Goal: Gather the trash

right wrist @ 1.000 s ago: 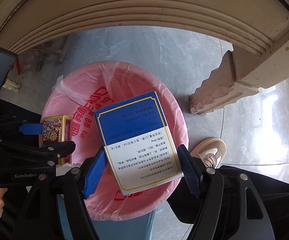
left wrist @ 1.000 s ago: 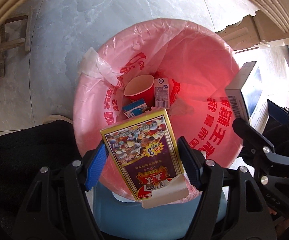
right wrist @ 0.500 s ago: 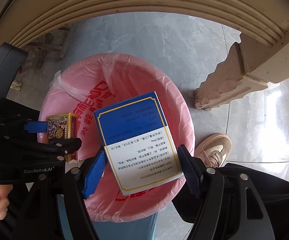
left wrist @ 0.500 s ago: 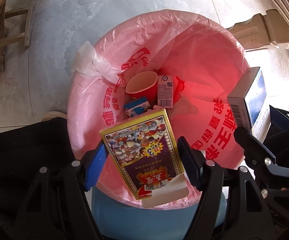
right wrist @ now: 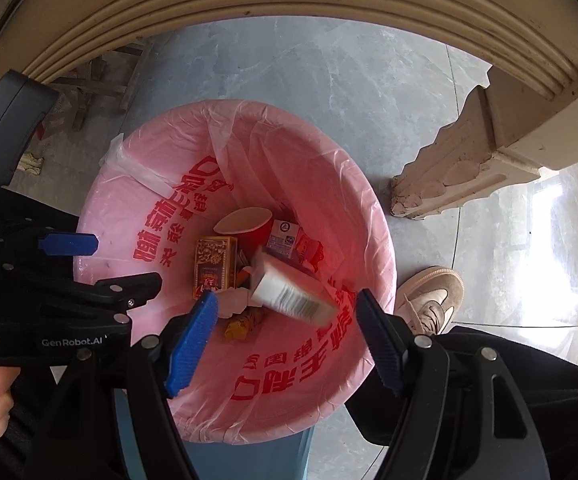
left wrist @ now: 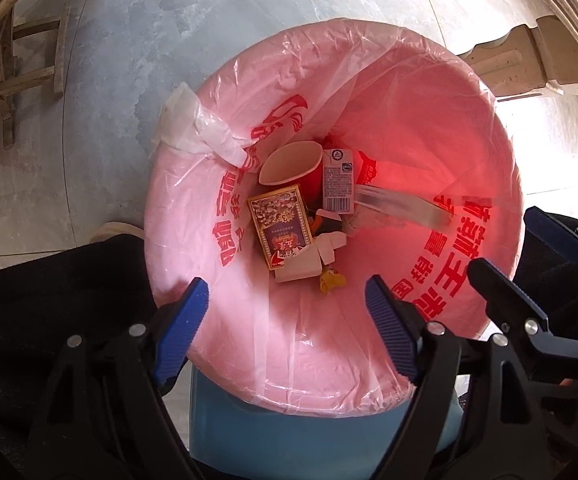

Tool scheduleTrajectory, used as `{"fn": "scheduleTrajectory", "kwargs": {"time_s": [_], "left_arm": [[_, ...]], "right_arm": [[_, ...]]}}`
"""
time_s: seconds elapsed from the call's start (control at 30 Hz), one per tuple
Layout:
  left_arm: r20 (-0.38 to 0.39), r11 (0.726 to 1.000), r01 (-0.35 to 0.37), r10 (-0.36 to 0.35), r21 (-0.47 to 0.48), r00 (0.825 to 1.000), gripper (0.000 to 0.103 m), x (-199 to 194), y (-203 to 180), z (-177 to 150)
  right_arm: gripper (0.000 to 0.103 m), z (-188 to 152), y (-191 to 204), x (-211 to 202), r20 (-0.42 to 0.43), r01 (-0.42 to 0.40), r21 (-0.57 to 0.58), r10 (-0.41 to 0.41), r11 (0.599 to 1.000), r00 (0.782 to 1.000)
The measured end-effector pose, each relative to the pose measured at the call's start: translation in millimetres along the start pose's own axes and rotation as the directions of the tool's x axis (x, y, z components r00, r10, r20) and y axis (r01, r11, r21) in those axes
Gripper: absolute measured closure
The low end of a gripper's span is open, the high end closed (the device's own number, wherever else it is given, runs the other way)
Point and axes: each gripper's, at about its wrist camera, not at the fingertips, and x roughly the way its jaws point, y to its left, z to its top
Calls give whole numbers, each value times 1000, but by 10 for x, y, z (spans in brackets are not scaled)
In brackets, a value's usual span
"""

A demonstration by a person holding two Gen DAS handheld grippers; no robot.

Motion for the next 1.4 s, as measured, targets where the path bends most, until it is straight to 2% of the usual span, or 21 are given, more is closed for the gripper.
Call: {"fn": "scheduleTrajectory", "kwargs": {"time_s": [0.47,0.53,0.6,0.67,0.9,1.03,1.2,1.3,1.4], "left_arm": [[18,1000,-24,23,4,1000,24,-42,-2,-34],[27,1000,-31,31,3,999,24,-69,-3,-46],[38,999,-36,36,1,999,24,-99,-8,-63],[54,999,-40,40,0,998,24,-144,-17,-87],[132,995,-104,103,1,986,24,-347,-83,-223],[177,993,-107,113,-45,978,24,-493,-83,-327],[242,993,-97,112,-74,964,24,-715,-134,-446],[298,991,-92,117,-97,947,24,-893,-192,-533],[377,989,-91,128,-113,917,24,-1177,-248,-626]], "right_arm": [[32,-3,10,-27,-1,21,4,-21,1000,1000],[30,-4,7,-54,2,28,10,-28,1000,1000],[25,-10,-9,-101,12,27,25,-27,999,1000],[25,-22,-21,-164,29,17,36,-18,999,999],[24,-99,10,-365,63,65,45,-68,997,996],[18,-142,42,-544,75,128,64,-132,990,988],[18,-234,91,-859,152,194,59,-201,979,968],[18,-270,99,-1094,190,228,77,-239,971,952],[18,-317,104,-1402,271,230,91,-247,969,930]]}}
